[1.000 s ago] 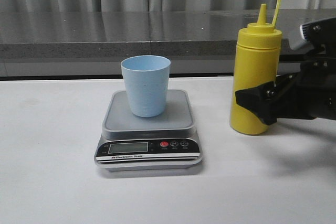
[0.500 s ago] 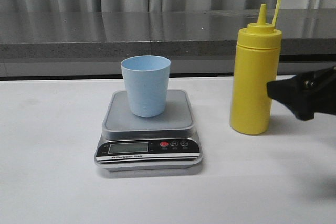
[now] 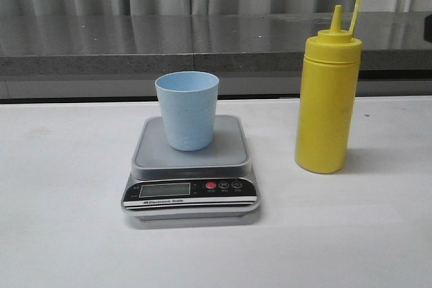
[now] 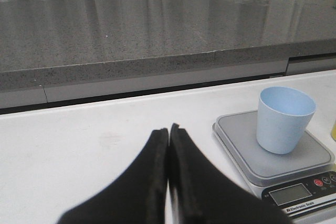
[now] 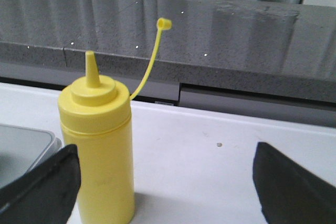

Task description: Pour seasoning into cup on scale with both arms

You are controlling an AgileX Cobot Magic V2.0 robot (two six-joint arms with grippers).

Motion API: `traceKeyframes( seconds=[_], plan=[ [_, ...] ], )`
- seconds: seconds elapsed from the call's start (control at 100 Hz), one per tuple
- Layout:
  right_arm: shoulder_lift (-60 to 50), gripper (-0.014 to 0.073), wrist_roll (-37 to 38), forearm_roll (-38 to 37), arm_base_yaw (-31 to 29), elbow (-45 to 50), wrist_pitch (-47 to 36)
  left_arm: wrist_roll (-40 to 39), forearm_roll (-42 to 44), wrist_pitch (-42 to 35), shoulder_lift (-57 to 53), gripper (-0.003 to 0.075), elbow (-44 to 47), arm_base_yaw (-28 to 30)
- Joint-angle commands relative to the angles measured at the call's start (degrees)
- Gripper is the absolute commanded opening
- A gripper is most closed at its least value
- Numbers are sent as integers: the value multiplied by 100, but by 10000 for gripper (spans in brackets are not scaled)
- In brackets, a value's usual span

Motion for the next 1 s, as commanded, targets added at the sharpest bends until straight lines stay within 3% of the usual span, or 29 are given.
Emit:
traceKeyframes(
  seconds=[0.0, 0.4, 0.66, 0.78, 0.99],
  plan=[
    [-634, 656, -44, 170, -35, -112, 248, -58, -49, -480, 25, -20, -168, 25],
    [-3199, 656, -44, 182, -35, -129, 3245, -58, -49, -480, 25, -20, -168, 25],
    [-4083, 637, -44, 182, -35, -477, 4817, -58, -49, -480, 25, -20, -168, 25],
    [-4139, 498, -44, 182, -35, -490, 5021, -58, -49, -480, 25, -20, -168, 25],
    [-4139, 54, -44, 182, -35, -490, 5055, -58, -49, -480, 25, -20, -168, 25]
  ],
)
